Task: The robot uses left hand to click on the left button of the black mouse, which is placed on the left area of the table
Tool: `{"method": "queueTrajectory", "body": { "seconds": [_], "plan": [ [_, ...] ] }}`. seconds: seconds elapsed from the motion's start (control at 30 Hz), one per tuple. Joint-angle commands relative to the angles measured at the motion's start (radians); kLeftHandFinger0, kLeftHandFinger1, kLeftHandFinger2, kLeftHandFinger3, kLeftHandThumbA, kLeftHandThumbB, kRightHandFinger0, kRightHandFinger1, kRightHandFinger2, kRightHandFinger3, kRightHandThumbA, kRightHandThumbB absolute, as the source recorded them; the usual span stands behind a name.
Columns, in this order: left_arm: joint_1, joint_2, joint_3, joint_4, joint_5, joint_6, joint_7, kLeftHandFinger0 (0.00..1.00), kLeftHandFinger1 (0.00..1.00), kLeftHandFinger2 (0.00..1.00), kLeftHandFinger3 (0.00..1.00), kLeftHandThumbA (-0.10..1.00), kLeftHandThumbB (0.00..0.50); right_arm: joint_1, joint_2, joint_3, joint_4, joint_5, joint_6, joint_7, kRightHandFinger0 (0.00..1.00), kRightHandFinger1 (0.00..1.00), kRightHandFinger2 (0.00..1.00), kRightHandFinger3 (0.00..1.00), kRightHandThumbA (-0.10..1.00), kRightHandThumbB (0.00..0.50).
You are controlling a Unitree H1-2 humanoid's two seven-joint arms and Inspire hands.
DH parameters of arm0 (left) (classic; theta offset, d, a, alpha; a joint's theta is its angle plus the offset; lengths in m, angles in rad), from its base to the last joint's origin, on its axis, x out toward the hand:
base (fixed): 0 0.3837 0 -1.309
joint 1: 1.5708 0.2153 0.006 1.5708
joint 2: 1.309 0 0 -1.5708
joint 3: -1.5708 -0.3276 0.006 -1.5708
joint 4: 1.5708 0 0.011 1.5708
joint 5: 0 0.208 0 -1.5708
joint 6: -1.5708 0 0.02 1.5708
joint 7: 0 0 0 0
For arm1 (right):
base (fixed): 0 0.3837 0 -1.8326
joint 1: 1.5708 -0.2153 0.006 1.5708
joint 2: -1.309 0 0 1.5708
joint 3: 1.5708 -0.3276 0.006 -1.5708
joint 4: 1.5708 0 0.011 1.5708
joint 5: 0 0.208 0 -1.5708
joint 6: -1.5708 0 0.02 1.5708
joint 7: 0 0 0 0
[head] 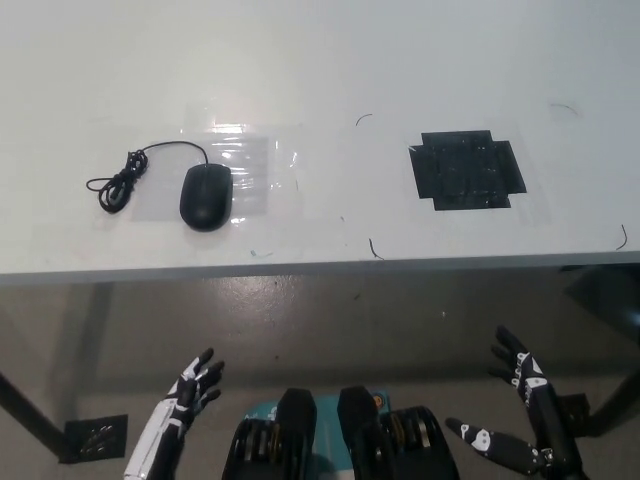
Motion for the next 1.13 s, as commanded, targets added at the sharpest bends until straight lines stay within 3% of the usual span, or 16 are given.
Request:
{"method": "queueTrajectory", "body": {
  "seconds": [0.0, 0.3, 0.53, 1.1],
  "plan": [
    [-0.013, 0.011, -0.011, -0.017, 0.013, -0.025, 0.091, 1.00, 1.00, 1.00, 1.00, 1.00, 0.060, -0.025, 0.000, -0.004, -0.030, 0.014, -0.073, -0.010, 0.80, 0.93, 1.00, 1.00, 0.98, 0.080],
    [-0.012, 0.021, -0.033, -0.030, -0.009, -0.005, 0.112, 1.00, 1.00, 1.00, 1.00, 1.00, 0.050, -0.034, -0.001, -0.005, -0.031, 0.014, -0.073, -0.004, 0.80, 0.94, 1.00, 1.00, 0.98, 0.081],
    [-0.005, 0.027, -0.047, -0.025, -0.024, -0.024, 0.125, 1.00, 1.00, 1.00, 1.00, 1.00, 0.000, -0.038, -0.006, -0.003, -0.032, 0.019, -0.073, 0.003, 0.80, 0.93, 1.00, 1.00, 0.97, 0.071],
    [-0.007, 0.045, -0.075, -0.014, -0.011, -0.071, 0.173, 1.00, 1.00, 1.00, 1.00, 1.00, 0.001, -0.044, -0.009, -0.002, -0.026, 0.013, -0.073, 0.001, 0.79, 0.93, 1.00, 1.00, 0.97, 0.070]
  ]
}}
